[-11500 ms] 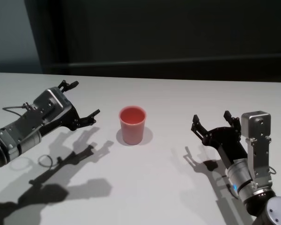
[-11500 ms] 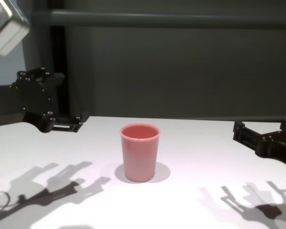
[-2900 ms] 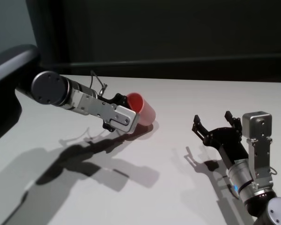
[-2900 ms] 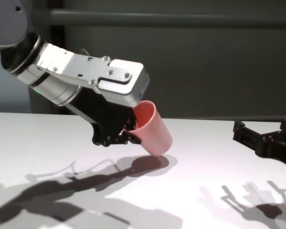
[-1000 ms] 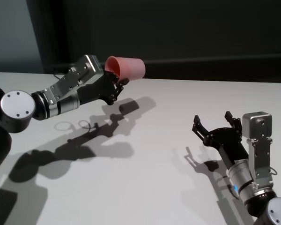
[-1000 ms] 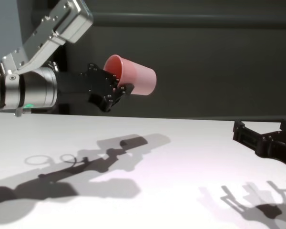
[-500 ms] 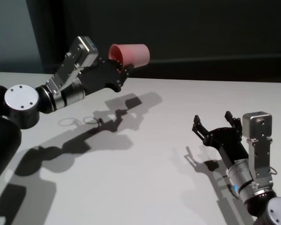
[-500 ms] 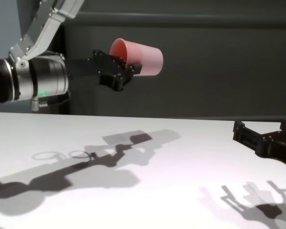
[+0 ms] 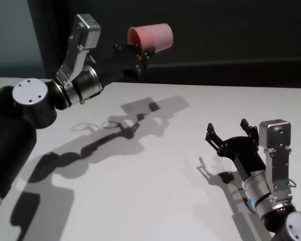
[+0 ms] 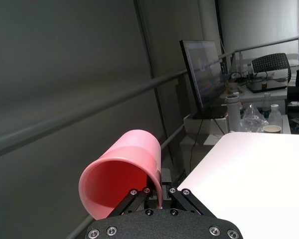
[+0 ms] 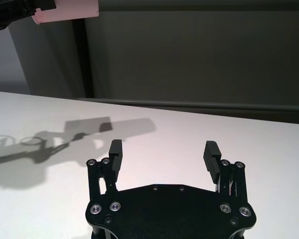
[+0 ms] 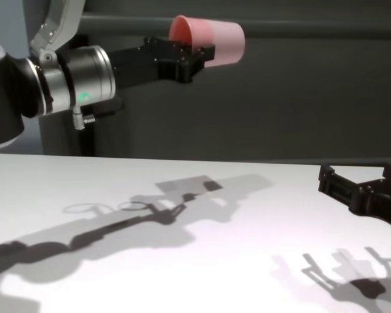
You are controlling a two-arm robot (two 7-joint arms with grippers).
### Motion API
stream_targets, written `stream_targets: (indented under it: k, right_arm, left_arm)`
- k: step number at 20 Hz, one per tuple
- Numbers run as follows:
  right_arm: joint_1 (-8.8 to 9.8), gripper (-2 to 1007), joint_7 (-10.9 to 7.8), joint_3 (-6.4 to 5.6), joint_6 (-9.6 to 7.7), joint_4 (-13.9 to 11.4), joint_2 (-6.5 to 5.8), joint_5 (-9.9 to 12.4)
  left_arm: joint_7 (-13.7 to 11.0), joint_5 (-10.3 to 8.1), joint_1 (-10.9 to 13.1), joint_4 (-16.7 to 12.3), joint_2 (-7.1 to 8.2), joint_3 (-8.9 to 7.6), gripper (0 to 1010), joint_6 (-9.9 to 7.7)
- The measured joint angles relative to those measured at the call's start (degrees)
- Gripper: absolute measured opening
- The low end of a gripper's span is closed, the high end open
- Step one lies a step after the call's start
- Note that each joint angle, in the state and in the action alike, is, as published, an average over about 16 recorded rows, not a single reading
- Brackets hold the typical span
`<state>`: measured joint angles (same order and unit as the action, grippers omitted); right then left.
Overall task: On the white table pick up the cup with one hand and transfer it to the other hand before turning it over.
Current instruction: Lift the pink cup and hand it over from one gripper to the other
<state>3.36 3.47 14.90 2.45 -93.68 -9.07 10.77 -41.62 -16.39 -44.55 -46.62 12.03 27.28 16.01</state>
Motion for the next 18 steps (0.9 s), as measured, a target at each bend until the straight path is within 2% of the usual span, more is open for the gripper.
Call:
stream_targets:
  k: [3,7,12,18]
  right_arm:
    - [0.00,1002,0.00,0.00,0.00,0.00,0.00,0.00]
    - [0.00,1002,0.00,0.00,0.00,0.00,0.00,0.00]
    - [0.00,1002,0.00,0.00,0.00,0.00,0.00,0.00]
    - [0.00,1002,0.00,0.00,0.00,0.00,0.00,0.00]
  left_arm:
    - [-0.70,-1.41,-1.26,1.34,-1.23,-0.34,51,0.02]
    - [-1.01,-2.34,-3.12,3.14,-2.80,-0.35,51,0.25]
    - [-0.81,-2.27,-5.04,4.59,-4.37,0.10,51,0.69]
    - [-0.74,-1.92,-6.27,4.88,-5.58,0.65,51,0.80]
